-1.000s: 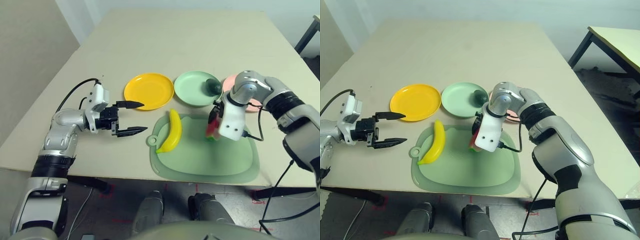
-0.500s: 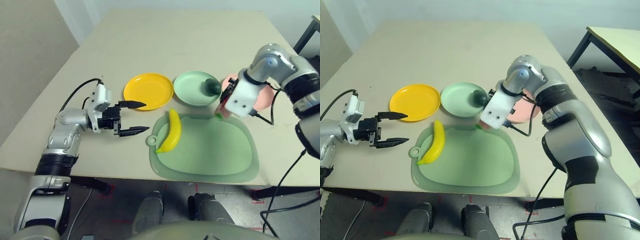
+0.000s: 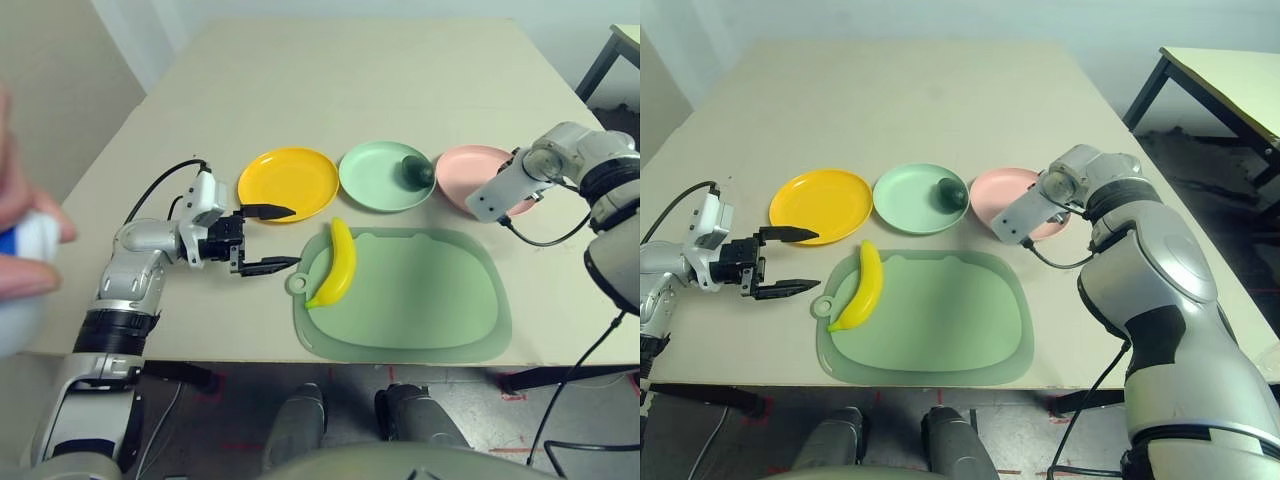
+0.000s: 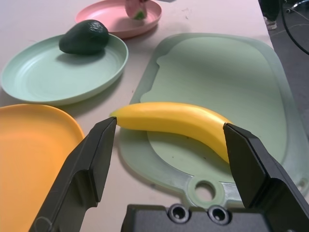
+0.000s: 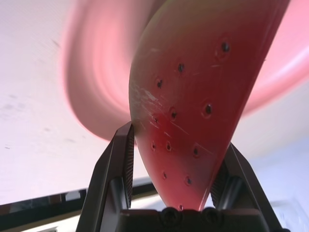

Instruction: Place the fruits into color-matched plates.

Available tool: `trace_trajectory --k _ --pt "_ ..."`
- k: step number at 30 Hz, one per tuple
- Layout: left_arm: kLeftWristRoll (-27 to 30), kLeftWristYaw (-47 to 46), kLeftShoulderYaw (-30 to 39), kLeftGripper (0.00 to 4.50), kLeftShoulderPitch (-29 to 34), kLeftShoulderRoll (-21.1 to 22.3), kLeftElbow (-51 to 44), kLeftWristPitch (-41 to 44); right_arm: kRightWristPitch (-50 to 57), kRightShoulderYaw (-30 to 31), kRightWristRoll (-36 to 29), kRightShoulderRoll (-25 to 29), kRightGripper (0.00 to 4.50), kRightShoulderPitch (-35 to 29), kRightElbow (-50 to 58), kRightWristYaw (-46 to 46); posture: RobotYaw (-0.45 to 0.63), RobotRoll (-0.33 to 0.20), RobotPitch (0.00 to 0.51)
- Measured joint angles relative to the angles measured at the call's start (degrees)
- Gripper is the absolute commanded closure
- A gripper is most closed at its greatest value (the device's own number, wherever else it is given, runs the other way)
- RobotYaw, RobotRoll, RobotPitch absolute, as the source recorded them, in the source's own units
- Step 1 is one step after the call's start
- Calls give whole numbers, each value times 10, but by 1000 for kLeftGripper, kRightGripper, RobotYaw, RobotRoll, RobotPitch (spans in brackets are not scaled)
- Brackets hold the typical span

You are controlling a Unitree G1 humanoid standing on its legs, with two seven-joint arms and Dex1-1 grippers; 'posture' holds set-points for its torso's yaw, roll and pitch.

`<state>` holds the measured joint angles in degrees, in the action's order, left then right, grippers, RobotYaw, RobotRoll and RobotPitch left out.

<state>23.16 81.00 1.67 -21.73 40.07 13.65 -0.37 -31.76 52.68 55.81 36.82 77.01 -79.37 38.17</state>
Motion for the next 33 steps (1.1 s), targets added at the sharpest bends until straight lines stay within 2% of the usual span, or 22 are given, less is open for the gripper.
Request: trace_trajectory --k 4,5,12,15,19,22,25,30,33 --pt "0 -2 3 0 7 6 -7 8 -3 -17 -7 -5 198 -4 0 -9 67 0 97" --pt "1 -3 3 0 7 6 -9 8 -7 -23 -12 -6 20 -4 1 -8 64 0 97" --pt "0 -2 2 0 -4 5 -8 9 -41 -102 -76 8 20 20 10 48 39 0 99" --pt "0 2 2 0 -13 5 -4 8 -54 -164 -137 28 20 34 28 105 26 0 101" --pt "-2 13 0 0 -23 5 14 2 -35 -260 -247 45 20 19 65 204 -5 0 99" --pt "-4 23 -5 0 -41 3 31 -2 35 -337 -346 48 20 -35 146 282 -22 0 98" --pt "-5 32 -9 0 -62 0 47 -7 166 -392 -432 50 20 -136 313 336 -30 0 98" --pt "-10 44 -17 0 -81 -4 63 -14 442 -457 -543 36 20 -304 630 333 -26 0 97" --pt "-12 47 -18 0 -83 -4 65 -16 569 -490 -592 24 20 -378 758 297 -17 0 99"
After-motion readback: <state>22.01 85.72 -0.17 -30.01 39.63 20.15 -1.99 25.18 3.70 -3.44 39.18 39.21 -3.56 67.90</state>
